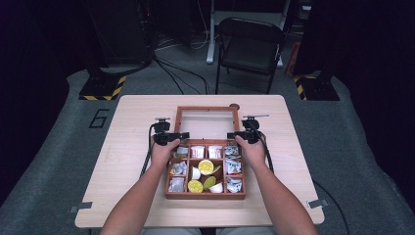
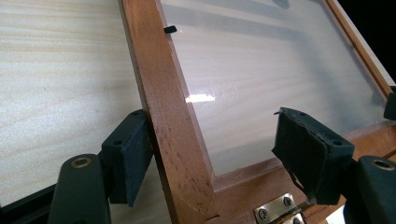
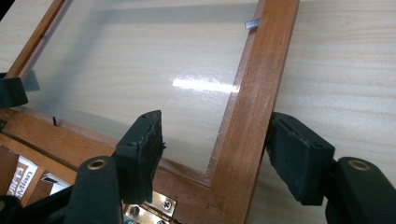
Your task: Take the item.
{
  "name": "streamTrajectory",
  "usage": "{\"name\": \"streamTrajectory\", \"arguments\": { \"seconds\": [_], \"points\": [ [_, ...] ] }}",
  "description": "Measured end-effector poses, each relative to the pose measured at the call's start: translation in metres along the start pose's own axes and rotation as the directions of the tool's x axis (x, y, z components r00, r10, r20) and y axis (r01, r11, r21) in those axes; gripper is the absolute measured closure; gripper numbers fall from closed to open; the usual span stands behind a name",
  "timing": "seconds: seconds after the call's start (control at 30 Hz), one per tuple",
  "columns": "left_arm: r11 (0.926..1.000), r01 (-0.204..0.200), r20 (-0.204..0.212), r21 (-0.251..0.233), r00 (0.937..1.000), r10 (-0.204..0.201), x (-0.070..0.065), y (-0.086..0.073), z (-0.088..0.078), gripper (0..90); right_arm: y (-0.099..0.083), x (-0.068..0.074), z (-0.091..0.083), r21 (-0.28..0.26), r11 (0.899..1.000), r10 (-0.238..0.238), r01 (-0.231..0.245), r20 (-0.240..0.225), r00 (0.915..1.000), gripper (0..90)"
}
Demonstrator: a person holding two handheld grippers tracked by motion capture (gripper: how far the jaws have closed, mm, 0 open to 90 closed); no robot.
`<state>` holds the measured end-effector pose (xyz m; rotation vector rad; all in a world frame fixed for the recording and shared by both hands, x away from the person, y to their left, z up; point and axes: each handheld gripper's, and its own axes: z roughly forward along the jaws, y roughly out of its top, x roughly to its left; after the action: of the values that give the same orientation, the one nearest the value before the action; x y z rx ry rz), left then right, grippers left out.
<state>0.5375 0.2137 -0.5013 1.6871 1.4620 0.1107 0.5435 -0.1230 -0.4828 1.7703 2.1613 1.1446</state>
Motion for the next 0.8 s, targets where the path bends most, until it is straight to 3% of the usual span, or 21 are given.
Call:
{"name": "streamTrajectory", "arguments": {
  "seconds": [0.6,0.8],
  "points": [
    [0.9995,0.025,0.005,0.017,0.9997,-0.025,0.0033,-0.0005,0.0022,28.2,-0.0009,-0.0033,0.0035,0.024,0.998,0.061,-0.061,-0.016,0.998,35.7],
    [0.9984,0.052,0.006,0.02,0.9986,-0.052,0.003,-0.0009,0.0029,28.0,-0.0009,-0.0038,0.004,0.034,0.996,0.087,-0.086,-0.022,0.996,35.7]
  ]
}}
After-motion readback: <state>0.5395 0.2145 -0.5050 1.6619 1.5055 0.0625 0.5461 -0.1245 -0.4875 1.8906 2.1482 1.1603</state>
